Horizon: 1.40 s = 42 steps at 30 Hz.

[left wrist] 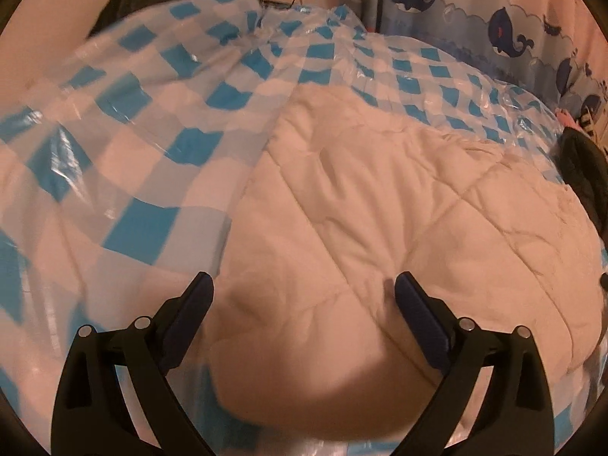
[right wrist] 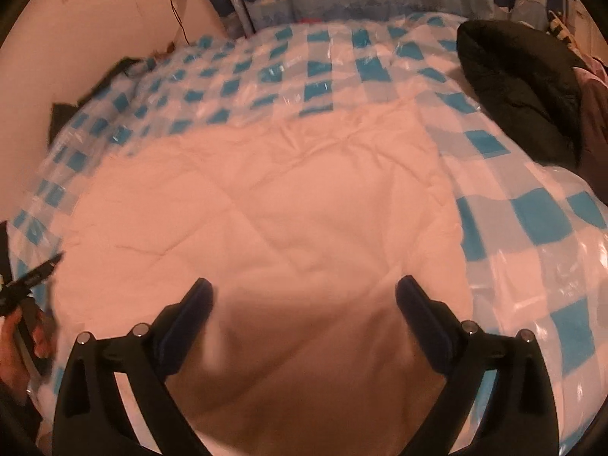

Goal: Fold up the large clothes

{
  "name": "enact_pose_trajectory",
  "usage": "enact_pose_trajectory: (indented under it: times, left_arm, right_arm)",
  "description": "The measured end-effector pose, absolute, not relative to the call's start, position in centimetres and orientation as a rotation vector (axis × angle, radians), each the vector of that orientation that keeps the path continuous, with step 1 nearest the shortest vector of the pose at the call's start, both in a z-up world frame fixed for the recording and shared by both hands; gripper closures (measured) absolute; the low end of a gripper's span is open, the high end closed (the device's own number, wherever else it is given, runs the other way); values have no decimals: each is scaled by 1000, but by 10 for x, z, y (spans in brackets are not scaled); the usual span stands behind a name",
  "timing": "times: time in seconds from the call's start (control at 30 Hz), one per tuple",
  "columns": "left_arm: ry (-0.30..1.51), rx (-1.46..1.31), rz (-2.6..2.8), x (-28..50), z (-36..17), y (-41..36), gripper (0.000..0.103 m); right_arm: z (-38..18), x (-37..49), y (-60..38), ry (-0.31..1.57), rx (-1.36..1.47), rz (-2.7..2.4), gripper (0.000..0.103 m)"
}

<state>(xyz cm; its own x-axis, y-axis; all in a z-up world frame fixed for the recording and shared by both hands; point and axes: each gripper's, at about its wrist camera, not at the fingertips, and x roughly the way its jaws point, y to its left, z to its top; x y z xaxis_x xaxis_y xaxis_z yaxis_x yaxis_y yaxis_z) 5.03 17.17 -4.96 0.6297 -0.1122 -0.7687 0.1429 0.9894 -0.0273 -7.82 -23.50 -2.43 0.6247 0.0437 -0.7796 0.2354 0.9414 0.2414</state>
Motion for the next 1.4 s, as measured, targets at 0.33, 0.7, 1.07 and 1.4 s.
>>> enact_pose_trajectory:
  times: [0.33,0.7,1.07,1.4]
  left_arm:
    - [734,207,-159,-23,6,155,10]
    - [636,288,-186,-84,49,134,10]
    - [581,351,-194,-111,64,115,10]
    - [997,-298,-437,-46,4,186,10]
  right_arm:
    - [-28,-118,-236,917,375,-118,10]
    - [-15,-165,-254,875,460,-123,9]
    - [-28,-183,-280,883,577,-145,9]
    - [-38,-175,-298,893,718,-95,9]
